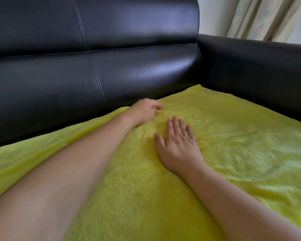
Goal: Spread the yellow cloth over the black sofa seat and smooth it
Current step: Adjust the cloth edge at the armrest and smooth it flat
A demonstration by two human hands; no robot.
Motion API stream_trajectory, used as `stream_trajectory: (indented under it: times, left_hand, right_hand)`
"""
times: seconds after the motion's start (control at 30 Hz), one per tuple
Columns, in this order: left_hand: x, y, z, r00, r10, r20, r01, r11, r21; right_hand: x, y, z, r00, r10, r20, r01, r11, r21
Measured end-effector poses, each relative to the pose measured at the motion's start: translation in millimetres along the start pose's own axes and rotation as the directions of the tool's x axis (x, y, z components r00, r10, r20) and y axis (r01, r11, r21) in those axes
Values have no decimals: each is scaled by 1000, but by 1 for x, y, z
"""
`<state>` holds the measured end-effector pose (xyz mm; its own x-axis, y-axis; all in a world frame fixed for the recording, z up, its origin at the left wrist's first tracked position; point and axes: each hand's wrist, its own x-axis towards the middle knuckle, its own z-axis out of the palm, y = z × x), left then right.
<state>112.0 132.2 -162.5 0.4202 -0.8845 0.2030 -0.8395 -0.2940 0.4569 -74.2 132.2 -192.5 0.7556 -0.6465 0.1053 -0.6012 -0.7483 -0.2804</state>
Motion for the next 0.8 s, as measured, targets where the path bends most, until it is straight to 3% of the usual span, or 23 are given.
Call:
stream_trajectory:
  times: [0.07,0.13,0.23,0.3,0.37,0.47,0.5,0.57,0.63,0.73,0.8]
  left_hand:
    - [-2,1,4,967,20,253,-22,1000,8]
    - [7,-7,4,930,-56,364,1,989,150]
    - [17,-17,2,955,-168,245,83,943,323]
    - [18,-17,8,999,-37,-25,44,944,328]
    - [16,-16,13,980,51,-192,7,957,289]
    - [19,-18,12,979,-159,-125,186,952,244]
    - [21,-19,12,982,-153,-113,177,951,251]
    - [24,-12,15,991,-4,-134,31,980,197]
    - [24,1,18,987,96,-128,-92,995,38]
    - [30,3,19,998,35,45,-31,996,-87]
    - [31,-5,13,996,-28,87,30,999,-23]
  right_hand:
    - [1,0,1,1000,-3,24,4,1000,-24]
    - [3,0,0,999,-5,39,6,1000,-27]
    - [1,-1,-1,999,-3,40,4,1000,-27]
    - [1,-2,-1,999,-6,41,7,1000,-27]
    - [1,-2,0,999,-9,31,10,1000,-27]
    - [2,-1,1,999,-10,34,11,999,-31]
    - [2,-1,1,999,-10,34,11,999,-33]
    - [1,-2,0,999,-11,36,12,999,-34]
    - [0,-2,1,999,-12,36,13,999,-40]
    - [2,-1,2,999,-5,32,6,999,-44]
    - [1,-1,3,999,-1,34,2,999,-43]
